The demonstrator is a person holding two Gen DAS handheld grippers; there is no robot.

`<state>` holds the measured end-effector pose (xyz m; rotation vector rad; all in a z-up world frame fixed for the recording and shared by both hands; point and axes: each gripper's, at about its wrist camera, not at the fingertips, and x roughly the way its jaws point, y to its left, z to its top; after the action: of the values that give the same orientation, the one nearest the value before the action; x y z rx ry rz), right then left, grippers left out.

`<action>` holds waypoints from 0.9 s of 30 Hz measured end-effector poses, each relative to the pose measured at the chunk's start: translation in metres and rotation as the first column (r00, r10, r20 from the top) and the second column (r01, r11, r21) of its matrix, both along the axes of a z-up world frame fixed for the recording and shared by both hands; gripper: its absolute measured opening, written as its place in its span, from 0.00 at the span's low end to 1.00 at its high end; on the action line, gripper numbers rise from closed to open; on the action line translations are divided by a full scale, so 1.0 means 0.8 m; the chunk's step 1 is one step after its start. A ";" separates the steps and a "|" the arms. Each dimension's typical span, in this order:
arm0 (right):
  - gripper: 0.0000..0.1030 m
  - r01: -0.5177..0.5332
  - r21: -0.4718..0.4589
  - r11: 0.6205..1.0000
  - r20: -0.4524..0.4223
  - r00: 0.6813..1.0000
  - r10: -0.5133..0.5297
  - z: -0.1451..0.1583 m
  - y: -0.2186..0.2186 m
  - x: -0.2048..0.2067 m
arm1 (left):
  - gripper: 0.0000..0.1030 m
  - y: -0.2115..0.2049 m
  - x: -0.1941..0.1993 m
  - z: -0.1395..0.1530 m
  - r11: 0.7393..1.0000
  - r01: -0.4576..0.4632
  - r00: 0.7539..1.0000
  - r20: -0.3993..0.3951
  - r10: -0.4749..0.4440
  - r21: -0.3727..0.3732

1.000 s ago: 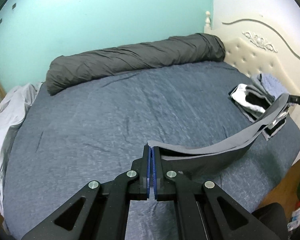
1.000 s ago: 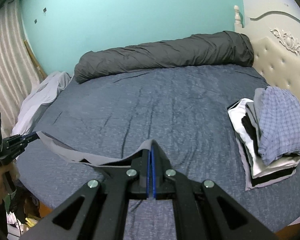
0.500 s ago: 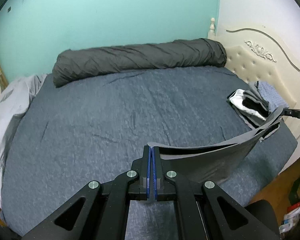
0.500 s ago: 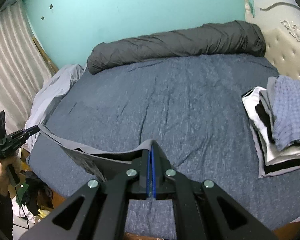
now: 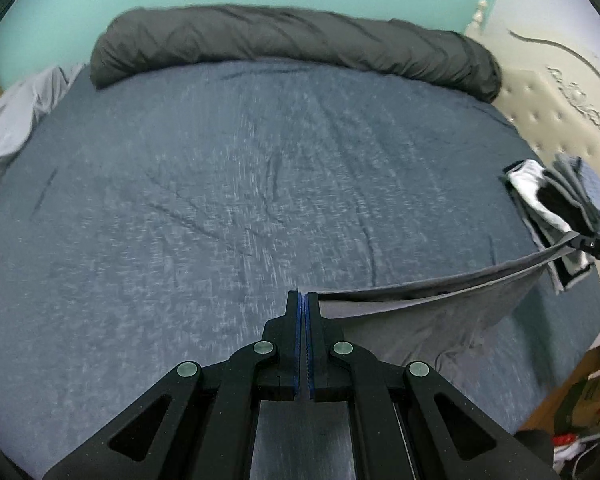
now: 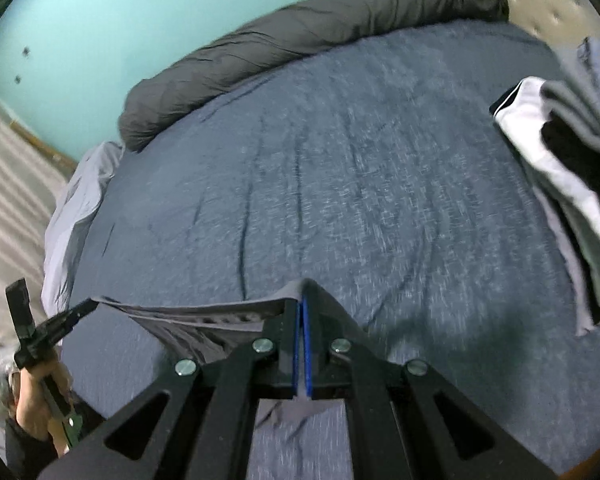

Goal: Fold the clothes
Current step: 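Lower the held garment onto the bed with both grippers and open the right gripper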

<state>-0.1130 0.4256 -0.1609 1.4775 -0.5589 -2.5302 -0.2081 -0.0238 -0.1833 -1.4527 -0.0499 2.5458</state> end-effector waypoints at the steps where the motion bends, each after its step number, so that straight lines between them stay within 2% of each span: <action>1: 0.01 0.007 -0.002 1.000 0.010 1.000 -0.007 -0.010 0.001 -0.015 | 0.01 0.000 -0.015 -0.011 1.000 -0.003 1.000 0.011 0.003 0.003; 11: 0.01 0.024 0.023 0.999 0.094 0.995 -0.026 -0.090 0.005 -0.140 | 0.01 -0.006 -0.137 -0.103 0.999 -0.027 0.995 0.102 0.023 0.033; 24: 0.01 0.023 0.048 0.999 0.162 0.986 -0.030 -0.156 0.003 -0.249 | 0.01 -0.020 -0.232 -0.177 0.996 -0.049 0.986 0.162 0.038 0.069; 27: 0.01 0.024 0.077 0.997 0.176 0.984 -0.038 -0.168 0.004 -0.269 | 0.00 -0.025 -0.247 -0.191 0.998 -0.063 0.986 0.159 0.057 0.028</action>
<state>-0.3279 0.4289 -0.2953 1.7457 -0.5211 -2.4834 -0.4056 -0.0439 -0.3362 -1.6620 -0.1612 2.4575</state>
